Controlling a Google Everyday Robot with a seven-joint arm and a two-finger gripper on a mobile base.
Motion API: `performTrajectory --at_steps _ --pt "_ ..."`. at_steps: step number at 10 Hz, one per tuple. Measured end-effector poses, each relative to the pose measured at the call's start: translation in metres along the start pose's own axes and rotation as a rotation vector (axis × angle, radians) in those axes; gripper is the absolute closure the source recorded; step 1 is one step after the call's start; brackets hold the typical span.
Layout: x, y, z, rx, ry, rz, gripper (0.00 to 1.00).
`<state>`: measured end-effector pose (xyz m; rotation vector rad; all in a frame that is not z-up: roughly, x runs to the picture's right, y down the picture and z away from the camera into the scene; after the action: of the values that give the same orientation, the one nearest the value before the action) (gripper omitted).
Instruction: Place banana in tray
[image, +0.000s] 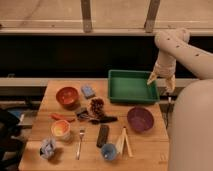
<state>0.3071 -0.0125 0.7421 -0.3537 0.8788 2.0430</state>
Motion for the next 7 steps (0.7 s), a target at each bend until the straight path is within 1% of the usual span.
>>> performTrajectory --at_steps 4,6,7 --pt "0.002 0.001 -0.001 -0.003 0.000 -0.004 0.26" --pt "0.012 0.009 -0.001 -0.015 0.004 -0.038 0.26" --pt "0.021 0.019 -0.001 -0.021 0.009 -0.067 0.26"
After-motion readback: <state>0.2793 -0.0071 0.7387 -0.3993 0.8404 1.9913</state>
